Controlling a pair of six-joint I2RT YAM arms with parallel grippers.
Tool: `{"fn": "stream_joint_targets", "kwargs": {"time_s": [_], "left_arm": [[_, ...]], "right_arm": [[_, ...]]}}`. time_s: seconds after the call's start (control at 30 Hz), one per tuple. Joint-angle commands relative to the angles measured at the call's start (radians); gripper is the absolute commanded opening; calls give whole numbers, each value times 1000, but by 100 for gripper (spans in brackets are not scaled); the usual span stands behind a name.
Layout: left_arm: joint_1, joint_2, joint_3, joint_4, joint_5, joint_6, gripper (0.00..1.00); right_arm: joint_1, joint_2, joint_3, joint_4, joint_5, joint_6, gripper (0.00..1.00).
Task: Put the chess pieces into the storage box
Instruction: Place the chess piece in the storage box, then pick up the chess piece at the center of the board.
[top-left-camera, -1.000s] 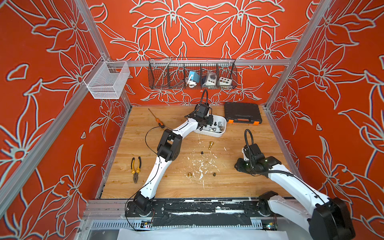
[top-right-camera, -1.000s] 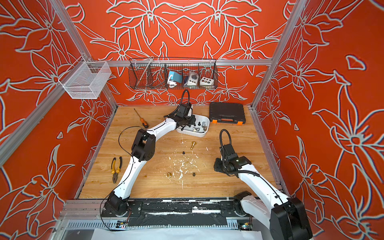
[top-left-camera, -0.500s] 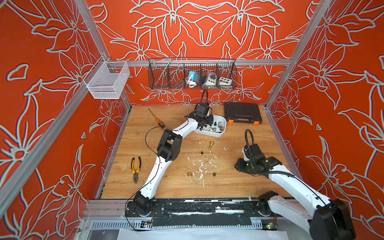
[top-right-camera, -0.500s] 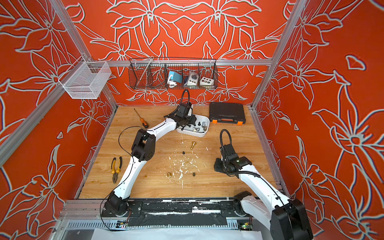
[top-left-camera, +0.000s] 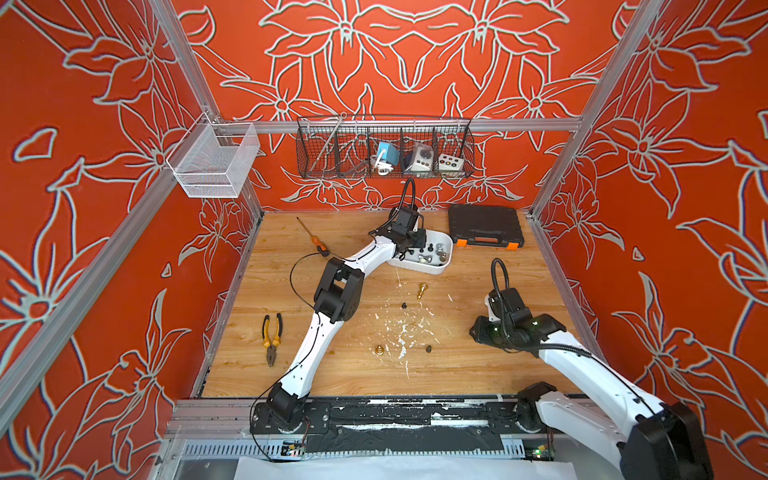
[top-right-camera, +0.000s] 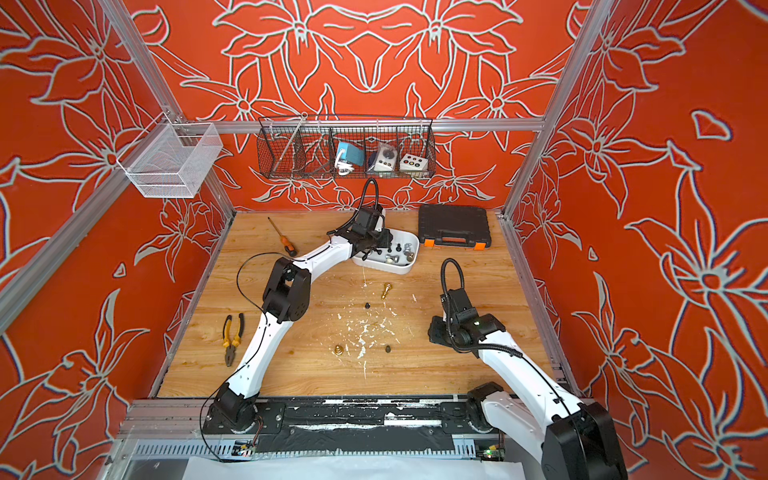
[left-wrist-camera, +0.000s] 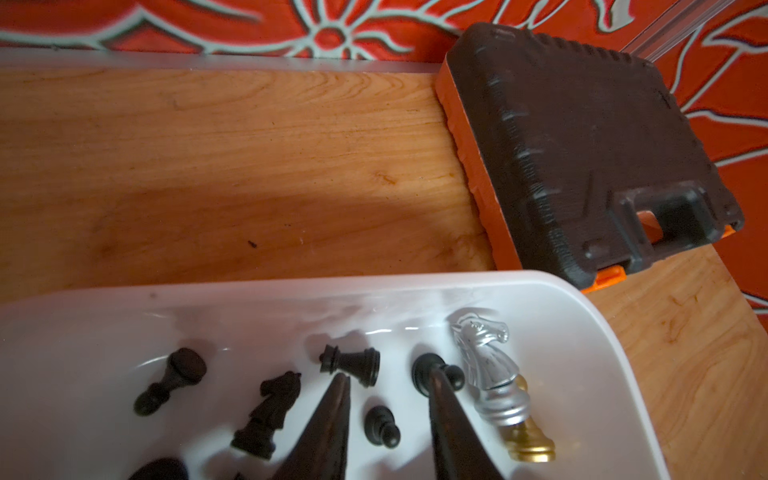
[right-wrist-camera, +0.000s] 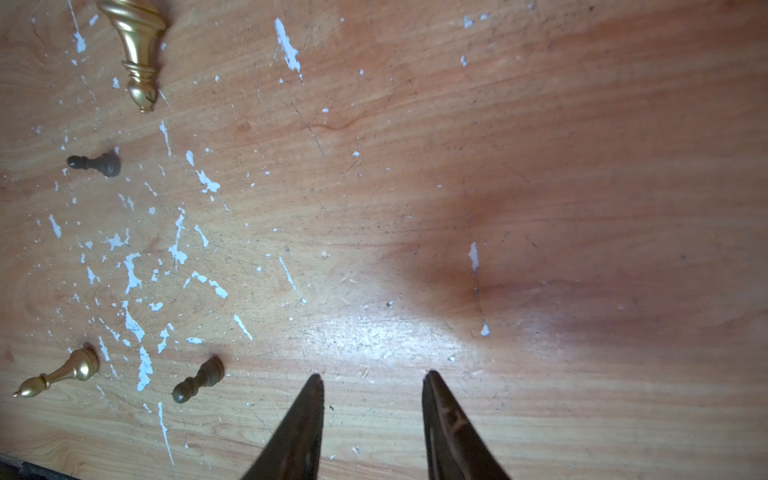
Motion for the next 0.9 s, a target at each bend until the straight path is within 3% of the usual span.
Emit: {"fn": "stream_joint_targets", "kwargs": {"time_s": [0.0,0.4,0.87], "left_arm": [[4,-87,16,-9,-7,21,33],[1,-332,-219,16,4,72,36],[1,-709,-676,143,-8,92,37]], "right_arm": [[-5,-15,0,-35,15,10,41],[-3,-13,36,-63,9,-25,41],[45,64,125,-68,-32,-58,41]]}}
